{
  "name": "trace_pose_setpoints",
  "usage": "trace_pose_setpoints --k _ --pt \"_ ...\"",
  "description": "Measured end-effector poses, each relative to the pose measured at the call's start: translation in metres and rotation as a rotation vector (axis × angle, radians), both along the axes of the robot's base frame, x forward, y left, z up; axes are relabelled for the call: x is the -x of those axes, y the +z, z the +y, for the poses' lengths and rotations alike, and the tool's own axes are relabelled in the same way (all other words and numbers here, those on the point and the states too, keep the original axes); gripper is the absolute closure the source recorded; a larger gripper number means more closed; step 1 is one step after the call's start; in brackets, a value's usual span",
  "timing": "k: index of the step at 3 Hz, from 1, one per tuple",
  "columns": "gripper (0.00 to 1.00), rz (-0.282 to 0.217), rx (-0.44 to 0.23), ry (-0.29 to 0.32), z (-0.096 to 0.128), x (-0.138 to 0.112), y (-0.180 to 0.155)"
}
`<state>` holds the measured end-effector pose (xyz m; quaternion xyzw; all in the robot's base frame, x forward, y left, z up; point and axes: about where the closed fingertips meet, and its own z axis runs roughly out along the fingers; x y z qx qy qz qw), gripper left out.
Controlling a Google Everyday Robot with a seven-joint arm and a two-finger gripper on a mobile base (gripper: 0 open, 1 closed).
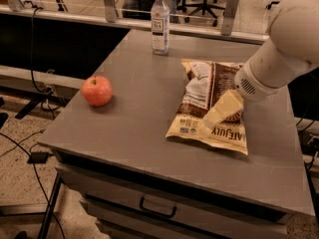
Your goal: Move brown chip bag near blue plastic bottle
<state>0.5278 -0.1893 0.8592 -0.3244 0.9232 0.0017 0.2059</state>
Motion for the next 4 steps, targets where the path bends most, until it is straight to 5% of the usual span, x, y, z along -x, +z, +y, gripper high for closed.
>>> trace_pose_setpoints --k 1,2,4 --pt "0.08 0.021 -0.026 -0.086 0.0007 0.0005 -0.0090" --pt "0.31 0.021 -0.026 -0.084 0.0014 0.0008 -0.0086" --pt "0.95 0.022 -0.025 -0.083 0.0021 0.0012 -0.0063"
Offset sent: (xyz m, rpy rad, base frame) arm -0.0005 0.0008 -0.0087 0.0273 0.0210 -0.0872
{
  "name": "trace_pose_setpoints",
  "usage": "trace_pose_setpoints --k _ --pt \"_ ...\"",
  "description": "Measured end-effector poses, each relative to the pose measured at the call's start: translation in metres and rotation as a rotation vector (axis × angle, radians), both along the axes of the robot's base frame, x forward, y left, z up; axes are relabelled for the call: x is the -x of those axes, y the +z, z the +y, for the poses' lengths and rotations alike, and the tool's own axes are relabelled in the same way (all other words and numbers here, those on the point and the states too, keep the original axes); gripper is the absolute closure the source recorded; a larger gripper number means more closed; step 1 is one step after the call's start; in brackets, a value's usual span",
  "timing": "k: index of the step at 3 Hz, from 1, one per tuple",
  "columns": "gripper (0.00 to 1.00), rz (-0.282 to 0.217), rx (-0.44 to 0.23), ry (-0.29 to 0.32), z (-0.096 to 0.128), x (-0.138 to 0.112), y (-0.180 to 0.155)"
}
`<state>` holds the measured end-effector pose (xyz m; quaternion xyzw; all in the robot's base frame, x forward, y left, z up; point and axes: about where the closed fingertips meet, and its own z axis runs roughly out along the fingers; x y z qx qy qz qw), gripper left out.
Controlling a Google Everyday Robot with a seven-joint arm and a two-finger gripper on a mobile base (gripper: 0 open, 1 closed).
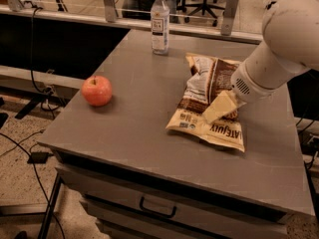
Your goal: Move brown chip bag near blue plastic bottle
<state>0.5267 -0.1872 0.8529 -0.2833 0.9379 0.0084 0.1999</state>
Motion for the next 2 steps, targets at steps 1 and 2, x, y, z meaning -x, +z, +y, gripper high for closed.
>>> trace_pose_setpoints --k 1,2 --pt "1.00 0.000 0.000 0.000 0.000 0.000 0.000" --pt "1.00 -0.005 -0.007 0.005 -0.005 -0.011 0.012"
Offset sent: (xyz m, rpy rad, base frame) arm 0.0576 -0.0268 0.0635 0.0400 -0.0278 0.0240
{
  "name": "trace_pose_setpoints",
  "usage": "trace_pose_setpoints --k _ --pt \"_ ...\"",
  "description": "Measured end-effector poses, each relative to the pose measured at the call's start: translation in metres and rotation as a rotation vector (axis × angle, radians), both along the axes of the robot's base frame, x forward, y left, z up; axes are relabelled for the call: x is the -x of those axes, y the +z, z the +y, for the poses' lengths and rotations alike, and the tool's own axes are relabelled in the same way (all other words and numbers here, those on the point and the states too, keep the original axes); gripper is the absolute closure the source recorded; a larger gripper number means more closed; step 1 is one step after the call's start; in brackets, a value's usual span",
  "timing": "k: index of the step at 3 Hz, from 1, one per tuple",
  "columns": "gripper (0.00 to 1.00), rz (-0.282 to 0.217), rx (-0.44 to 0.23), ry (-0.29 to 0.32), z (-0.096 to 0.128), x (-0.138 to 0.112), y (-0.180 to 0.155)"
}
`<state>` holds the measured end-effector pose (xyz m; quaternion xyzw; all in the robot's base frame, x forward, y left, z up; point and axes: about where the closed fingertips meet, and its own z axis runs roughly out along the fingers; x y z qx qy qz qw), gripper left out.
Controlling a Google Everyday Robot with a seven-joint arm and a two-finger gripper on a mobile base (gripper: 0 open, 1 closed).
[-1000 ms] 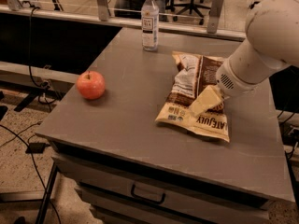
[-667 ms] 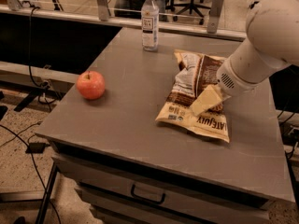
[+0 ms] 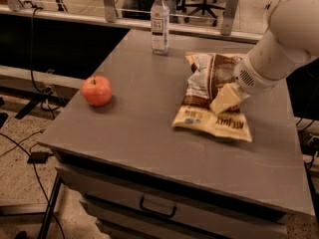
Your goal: Move brown chip bag near blue plastic bottle
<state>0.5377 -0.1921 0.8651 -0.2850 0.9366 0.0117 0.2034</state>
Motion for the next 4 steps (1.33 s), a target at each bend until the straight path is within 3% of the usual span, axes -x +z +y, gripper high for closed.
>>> trace_pose_setpoints --k 2,3,4 --pt "1.00 -0.085 -0.056 0.015 -0.018 -0.046 0.064" --pt "1.00 -0.086 -0.130 0.033 -0.019 -0.064 0.079" --pt "1.00 -0.044 -0.207 0.059 -0.007 -0.088 0.079"
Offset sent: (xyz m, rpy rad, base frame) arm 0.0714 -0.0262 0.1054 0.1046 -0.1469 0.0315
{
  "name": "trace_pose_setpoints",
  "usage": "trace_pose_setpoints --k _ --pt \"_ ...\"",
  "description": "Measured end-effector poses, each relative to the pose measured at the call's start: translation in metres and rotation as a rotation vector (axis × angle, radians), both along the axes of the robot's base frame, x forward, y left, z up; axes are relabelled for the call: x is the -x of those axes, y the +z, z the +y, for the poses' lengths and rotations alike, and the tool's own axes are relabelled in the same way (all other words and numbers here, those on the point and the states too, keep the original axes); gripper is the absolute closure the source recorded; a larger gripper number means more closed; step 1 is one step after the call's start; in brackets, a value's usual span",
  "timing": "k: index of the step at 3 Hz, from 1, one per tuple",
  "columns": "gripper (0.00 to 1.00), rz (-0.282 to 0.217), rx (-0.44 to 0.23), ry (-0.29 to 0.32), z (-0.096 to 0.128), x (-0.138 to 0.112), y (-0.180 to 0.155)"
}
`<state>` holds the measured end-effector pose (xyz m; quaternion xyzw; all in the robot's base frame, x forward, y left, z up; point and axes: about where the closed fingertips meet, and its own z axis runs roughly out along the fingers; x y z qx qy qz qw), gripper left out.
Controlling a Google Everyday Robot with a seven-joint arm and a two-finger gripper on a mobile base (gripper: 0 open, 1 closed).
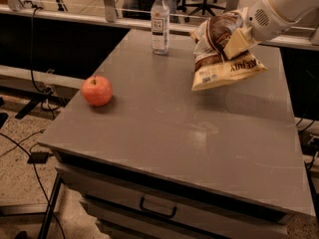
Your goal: Move brown chip bag near blue plastic bottle
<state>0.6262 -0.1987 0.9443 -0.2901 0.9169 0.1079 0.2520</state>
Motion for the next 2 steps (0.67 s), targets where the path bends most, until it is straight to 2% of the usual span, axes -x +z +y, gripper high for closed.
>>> trace_pose_setpoints --k 1,2 --pt "1.00 0.034 -0.100 0.016 0.019 -0.032 -0.004" --pt "1.00 0.038 -0.177 0.009 0.028 -0.050 -0.008"
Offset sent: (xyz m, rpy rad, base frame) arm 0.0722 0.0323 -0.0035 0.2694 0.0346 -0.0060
